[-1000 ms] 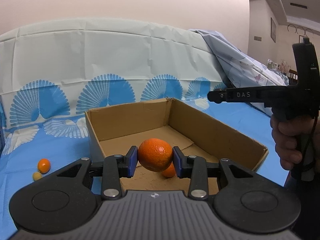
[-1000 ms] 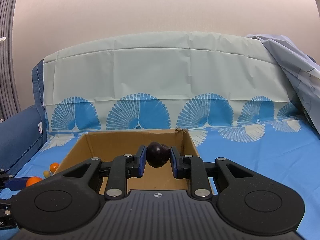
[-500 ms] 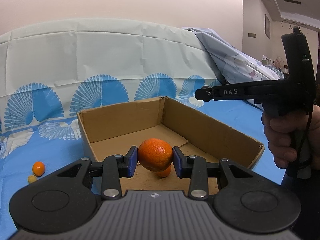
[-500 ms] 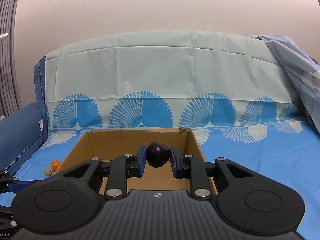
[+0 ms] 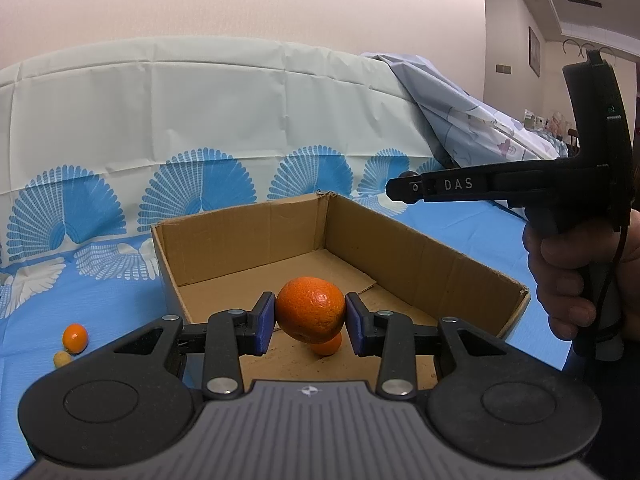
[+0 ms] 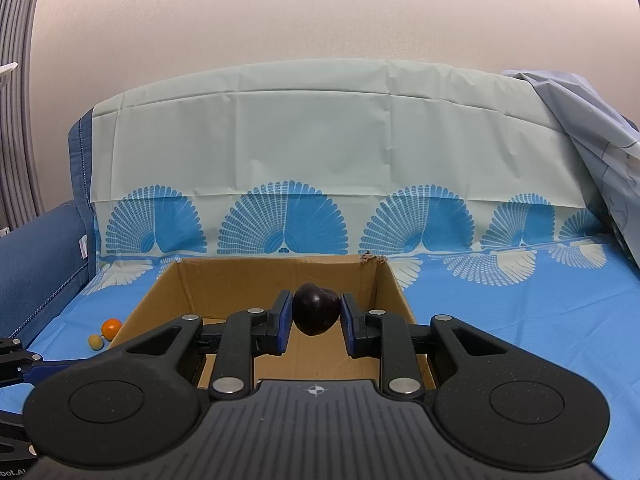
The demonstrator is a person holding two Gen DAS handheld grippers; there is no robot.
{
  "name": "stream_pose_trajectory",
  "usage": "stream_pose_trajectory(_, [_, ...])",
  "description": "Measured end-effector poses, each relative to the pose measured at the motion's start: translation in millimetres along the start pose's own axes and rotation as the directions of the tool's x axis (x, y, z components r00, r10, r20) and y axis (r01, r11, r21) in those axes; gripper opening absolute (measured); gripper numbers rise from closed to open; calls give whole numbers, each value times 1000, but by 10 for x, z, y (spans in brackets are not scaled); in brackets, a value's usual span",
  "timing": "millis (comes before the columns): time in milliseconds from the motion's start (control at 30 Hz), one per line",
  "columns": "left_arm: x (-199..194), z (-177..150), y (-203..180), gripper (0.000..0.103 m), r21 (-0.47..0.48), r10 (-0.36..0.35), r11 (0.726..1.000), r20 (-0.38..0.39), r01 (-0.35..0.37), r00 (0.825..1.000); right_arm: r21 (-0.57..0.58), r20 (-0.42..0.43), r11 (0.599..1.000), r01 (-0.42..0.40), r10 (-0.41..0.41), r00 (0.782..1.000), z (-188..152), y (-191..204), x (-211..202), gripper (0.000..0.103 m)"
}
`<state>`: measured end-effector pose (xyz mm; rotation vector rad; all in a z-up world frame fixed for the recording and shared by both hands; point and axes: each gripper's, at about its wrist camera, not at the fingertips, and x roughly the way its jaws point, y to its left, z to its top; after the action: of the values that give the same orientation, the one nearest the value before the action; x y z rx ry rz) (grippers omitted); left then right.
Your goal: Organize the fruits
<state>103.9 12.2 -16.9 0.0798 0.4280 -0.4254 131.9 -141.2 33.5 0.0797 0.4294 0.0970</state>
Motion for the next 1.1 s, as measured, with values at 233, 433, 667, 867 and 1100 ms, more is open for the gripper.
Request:
stream_pose_trajectory(233, [8, -6, -19, 42, 5, -5, 1000, 3, 5, 1000, -2, -2, 1000, 0, 0, 1000, 1, 11, 7, 26])
stream_pose_trajectory(433, [13, -6, -25, 41, 6, -6, 1000, 4, 6, 1000, -3, -3, 1000, 1, -1, 1000, 3, 18, 9, 26])
stream_pose_trajectory(667, [12, -5, -31, 42, 9, -5, 1000, 3, 5, 1000, -6, -4, 1000, -2, 1, 1000, 2, 31, 21, 27])
stream_pose_trajectory(867, [16, -5, -34, 42, 9, -5, 1000, 3, 5, 1000, -6, -5, 1000, 0, 0, 1000, 1, 37, 23, 27])
stream_pose_trajectory(1100, [20, 9, -50, 51, 5, -3, 1000, -2, 3, 1000, -16, -20, 1000, 17, -17, 1000, -11, 72, 64, 53])
